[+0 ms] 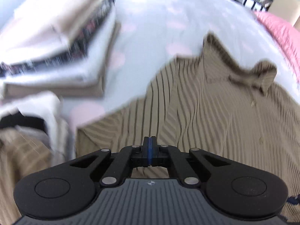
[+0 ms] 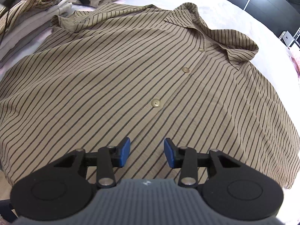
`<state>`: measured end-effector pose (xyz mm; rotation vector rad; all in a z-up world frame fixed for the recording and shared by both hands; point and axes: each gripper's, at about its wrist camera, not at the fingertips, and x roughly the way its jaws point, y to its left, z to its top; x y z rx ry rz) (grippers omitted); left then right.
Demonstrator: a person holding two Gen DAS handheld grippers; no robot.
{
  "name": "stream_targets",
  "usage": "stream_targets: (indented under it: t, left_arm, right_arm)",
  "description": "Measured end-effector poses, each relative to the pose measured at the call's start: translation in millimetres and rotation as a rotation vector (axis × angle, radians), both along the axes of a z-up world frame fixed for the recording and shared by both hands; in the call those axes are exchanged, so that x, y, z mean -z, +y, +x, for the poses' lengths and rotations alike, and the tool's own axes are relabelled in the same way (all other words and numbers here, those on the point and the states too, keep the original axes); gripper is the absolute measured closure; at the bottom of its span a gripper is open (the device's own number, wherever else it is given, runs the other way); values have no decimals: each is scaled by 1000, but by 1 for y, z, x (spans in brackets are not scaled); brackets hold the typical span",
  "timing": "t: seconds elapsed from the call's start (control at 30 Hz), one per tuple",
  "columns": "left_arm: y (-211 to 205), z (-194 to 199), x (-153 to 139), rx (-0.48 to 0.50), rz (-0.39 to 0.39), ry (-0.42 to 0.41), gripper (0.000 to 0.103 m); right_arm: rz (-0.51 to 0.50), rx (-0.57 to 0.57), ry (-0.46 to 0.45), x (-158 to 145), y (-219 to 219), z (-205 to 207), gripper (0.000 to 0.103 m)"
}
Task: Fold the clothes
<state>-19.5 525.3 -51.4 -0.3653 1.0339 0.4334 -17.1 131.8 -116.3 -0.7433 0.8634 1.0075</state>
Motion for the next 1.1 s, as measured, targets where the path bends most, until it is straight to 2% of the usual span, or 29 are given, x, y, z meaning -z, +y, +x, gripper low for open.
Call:
stream_targets:
  t: [0.07,0.17,0.2,0.3,0.4,0.57,0.67,0.77,0.87,0.97,1.1]
  left_arm:
    - [6,2,-9,-8,16,4,103]
    - [8,4,-4,16,-47,35,103]
    - [8,3,-1,16,-43,43,101]
    - [6,4,15,8,-71,96,85]
    - [6,5,33,-9,-129,134,84]
    - [-5,8,58,15,-102,206,77]
    - [-8,9,68,29,-109,236,77]
    - [-10,9,73,38,-111,241,97]
    - [-11,6,64,33,-94,224,100]
    - [-9,3,39,26,-47,176,101]
    - [7,-3,-6,-34,30,94,101]
  right_arm:
    - [-2,2,-10,1,0,0,60]
    - [0,9,-11,2,0,3,60]
    - [0,10,-11,2,0,3,60]
    - [-3,16,-19,2,0,4,60]
    - [-8,16,-16,3,0,5,60]
    - [-21,5,-24,6,-2,4,60]
    - [-26,2,-29,8,-1,4,60]
    - [-25,-3,-36,7,0,3,60]
    - [-29,-7,-41,7,0,1,60]
    - [-28,-12,-52,7,-1,0,60]
    - [-25,-8,-51,6,-1,0,60]
